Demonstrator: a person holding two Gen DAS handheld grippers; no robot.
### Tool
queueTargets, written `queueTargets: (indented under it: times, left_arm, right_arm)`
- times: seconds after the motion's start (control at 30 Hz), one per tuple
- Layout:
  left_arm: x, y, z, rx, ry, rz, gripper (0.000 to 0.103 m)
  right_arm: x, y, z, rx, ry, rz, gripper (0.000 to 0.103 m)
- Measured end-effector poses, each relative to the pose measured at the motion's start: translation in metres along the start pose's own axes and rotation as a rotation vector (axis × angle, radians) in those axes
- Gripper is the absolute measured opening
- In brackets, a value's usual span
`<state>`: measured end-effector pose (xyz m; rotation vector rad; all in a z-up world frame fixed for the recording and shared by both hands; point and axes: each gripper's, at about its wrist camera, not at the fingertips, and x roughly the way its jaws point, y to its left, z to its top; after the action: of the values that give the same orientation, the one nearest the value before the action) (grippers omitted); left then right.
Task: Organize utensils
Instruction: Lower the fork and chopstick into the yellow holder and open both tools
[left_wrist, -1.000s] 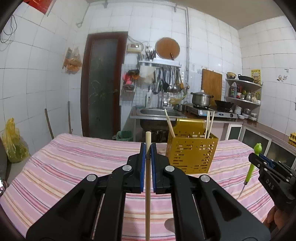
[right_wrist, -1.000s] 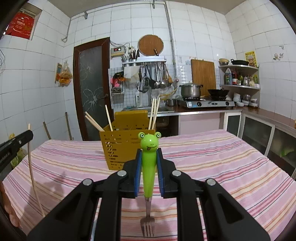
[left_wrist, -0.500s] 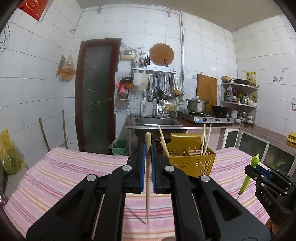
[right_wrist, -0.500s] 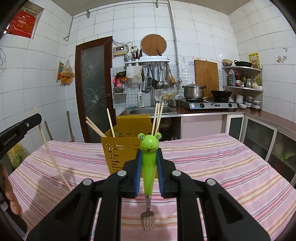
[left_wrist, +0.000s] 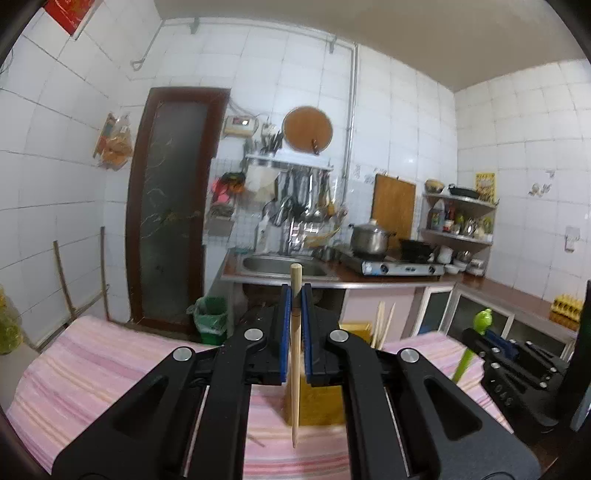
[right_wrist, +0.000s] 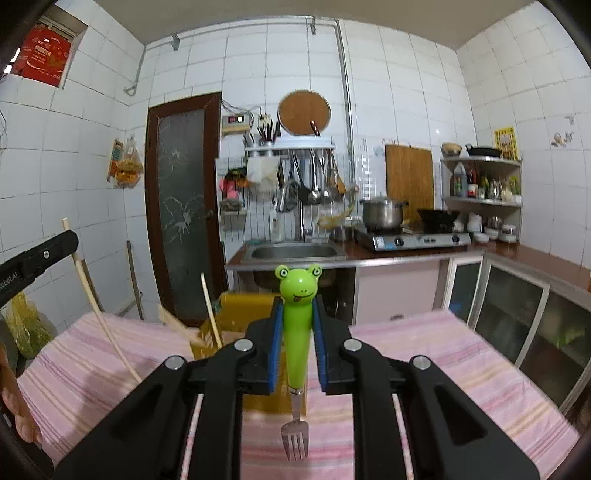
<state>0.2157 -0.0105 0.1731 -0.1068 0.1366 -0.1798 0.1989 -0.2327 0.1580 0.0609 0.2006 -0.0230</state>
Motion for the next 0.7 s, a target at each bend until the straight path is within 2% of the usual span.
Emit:
queueTargets:
  times: [0.13,0.4,0.57,0.7]
  left_arm:
    - [0.011,-0.014,0.024,0.006,-0.038,-0.026,0.004]
    - [0.056,-0.040,0.055,0.031,-0.098,-0.027,0.004]
    - [0.092,-0.042,0.052,0.025,-0.097,-0.023,0.004]
    - [0.123,-0.040,0.034,0.034,-0.064,-0.016,0.004]
  right_arm:
    - [0.006,0.000,0.030,-0.006,-0.057,-0.001,0.016]
    - [0.047,-0.003,0.073,0.031,-0.098,0.022,0.016]
    - [0.082,-0.009,0.079,0.084,-0.098,0.053,0.016]
    - [0.113,-0.007,0.067,0.095,-0.074,0.068,0.016]
